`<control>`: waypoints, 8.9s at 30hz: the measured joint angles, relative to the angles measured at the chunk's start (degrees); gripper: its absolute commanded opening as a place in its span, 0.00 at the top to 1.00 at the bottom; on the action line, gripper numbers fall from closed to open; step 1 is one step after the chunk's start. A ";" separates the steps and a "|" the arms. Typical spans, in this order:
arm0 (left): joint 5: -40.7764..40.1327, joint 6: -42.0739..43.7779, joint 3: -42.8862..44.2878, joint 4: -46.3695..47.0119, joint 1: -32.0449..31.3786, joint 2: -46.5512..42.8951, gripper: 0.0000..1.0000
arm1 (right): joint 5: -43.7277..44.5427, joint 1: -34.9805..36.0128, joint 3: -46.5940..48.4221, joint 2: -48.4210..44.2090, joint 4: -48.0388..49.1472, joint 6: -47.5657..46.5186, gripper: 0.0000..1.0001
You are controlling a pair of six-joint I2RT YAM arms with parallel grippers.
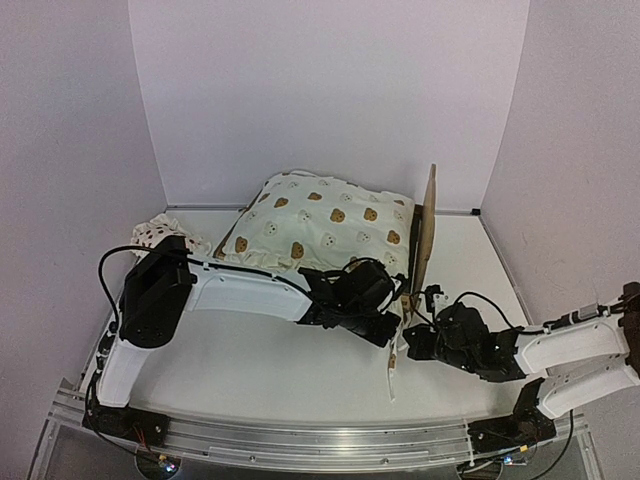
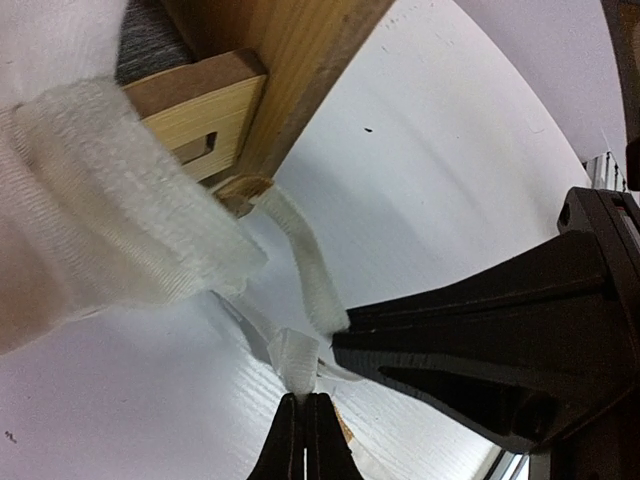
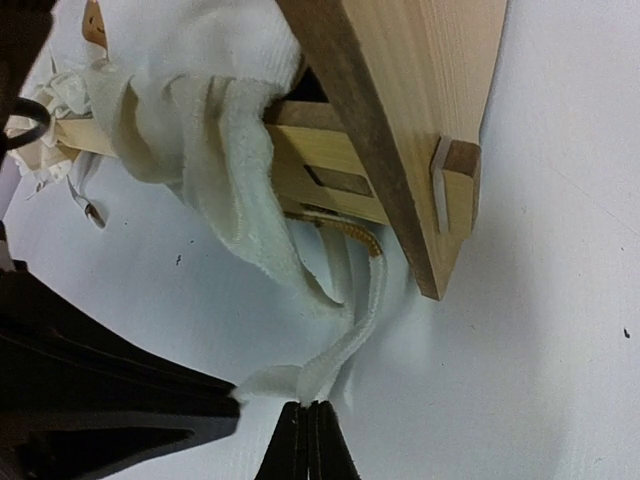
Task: Set up the pet bed
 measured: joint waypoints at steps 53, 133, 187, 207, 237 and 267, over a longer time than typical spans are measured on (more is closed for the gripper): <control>27.41 4.04 -10.99 32.72 7.41 9.45 1.00 | -10.68 0.00 5.29 0.59 -14.01 1.42 0.51; 27.32 6.01 -9.16 32.05 7.41 10.49 1.00 | -15.54 -10.34 4.08 12.81 -0.03 16.13 0.85; 2.77 14.48 -6.90 4.84 -1.12 2.48 0.86 | -14.45 -10.34 4.07 10.64 -0.93 14.83 1.00; -10.88 13.04 -9.01 4.34 -2.29 1.27 1.00 | -11.74 -10.34 2.82 2.77 -4.71 14.00 1.00; -17.79 11.13 -19.31 2.95 8.19 -8.16 1.00 | 0.45 -23.90 8.86 -22.37 -33.15 -0.81 1.00; -17.70 8.47 -28.46 -0.61 12.86 -27.46 0.13 | -21.84 -33.13 32.23 -16.77 -44.77 -6.02 0.02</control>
